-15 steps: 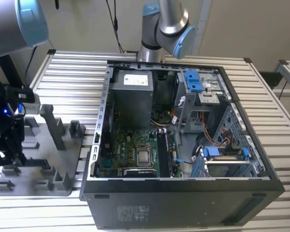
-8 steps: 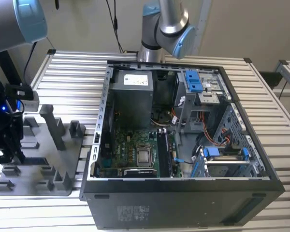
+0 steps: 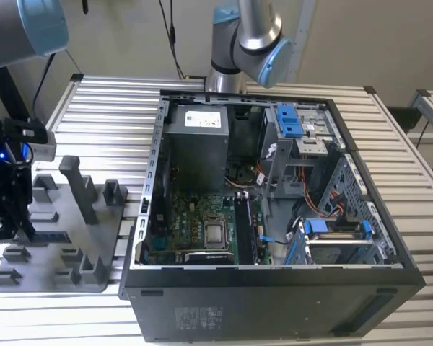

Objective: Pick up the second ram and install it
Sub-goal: 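Pick up the second ram and move it above second insertion slot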

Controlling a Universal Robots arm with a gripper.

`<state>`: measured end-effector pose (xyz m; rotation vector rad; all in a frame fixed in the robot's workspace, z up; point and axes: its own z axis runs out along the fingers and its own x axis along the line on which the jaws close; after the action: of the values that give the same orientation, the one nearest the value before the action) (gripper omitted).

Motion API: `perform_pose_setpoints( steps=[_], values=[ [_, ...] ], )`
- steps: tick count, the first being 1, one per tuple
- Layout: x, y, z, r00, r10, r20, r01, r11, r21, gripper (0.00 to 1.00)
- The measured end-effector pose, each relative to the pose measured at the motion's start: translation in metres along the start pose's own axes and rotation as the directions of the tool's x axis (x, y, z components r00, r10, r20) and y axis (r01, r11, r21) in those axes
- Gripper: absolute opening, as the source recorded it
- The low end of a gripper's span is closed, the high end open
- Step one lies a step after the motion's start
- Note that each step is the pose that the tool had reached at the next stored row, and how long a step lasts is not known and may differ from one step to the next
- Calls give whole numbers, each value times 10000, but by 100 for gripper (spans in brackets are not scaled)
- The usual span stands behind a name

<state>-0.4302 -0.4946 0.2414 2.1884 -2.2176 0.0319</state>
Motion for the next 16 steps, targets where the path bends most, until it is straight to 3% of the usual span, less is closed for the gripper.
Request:
perform_pose_setpoints(
  steps=[16],
  values=[
    [6, 1, -198, 10000, 0, 1, 0, 10000, 0, 14]
  ],
)
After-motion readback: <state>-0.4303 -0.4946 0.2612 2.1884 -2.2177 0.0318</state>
